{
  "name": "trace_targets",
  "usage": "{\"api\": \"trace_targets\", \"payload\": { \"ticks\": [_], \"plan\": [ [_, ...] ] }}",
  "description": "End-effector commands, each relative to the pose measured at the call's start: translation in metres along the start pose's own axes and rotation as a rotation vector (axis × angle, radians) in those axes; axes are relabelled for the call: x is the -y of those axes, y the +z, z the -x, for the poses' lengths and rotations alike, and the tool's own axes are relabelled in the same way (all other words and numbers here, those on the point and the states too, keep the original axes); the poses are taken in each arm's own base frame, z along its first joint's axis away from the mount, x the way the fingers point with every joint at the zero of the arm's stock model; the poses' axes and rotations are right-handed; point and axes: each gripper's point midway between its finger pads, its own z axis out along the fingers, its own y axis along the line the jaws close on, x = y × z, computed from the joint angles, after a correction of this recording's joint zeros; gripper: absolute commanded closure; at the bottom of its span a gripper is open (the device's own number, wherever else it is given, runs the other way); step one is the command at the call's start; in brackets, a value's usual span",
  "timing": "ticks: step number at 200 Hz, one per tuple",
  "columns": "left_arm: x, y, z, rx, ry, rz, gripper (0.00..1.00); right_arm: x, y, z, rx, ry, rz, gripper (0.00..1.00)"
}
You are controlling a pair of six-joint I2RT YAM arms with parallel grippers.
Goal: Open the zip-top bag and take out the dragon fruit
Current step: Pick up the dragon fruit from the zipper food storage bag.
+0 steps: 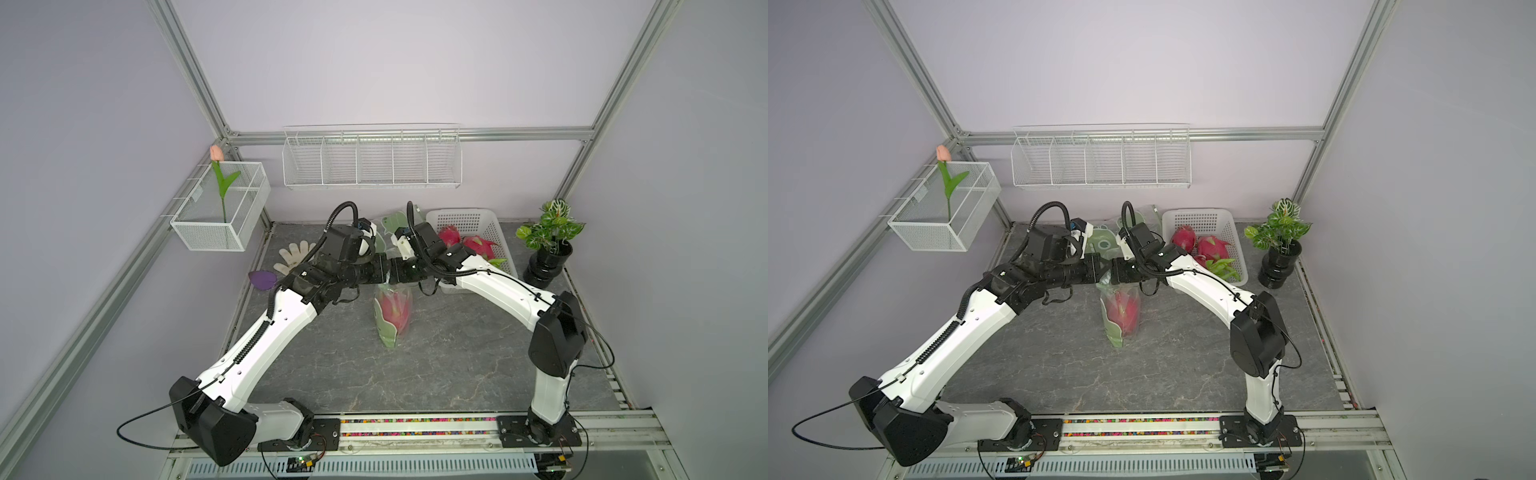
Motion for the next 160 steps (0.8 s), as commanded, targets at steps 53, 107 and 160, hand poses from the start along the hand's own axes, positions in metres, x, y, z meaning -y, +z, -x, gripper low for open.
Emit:
{"api": "trace_targets", "payload": {
  "ticks": [53,107,160],
  "plan": [
    [0.015,-0.005,0.009,0.013,0.018,-0.063,1.0,0.01,0.026,-0.002,-0.023,-0.054,-0.045,0.34],
    [0.015,-0.003,0.008,0.011,0.009,-0.07,1.0,0.015,0.037,-0.004,-0.028,-0.05,-0.061,0.4],
    [0.015,-0.002,0.008,0.013,0.006,-0.067,1.0,0.016,0.04,-0.001,-0.012,-0.058,-0.057,0.6]
  ]
}}
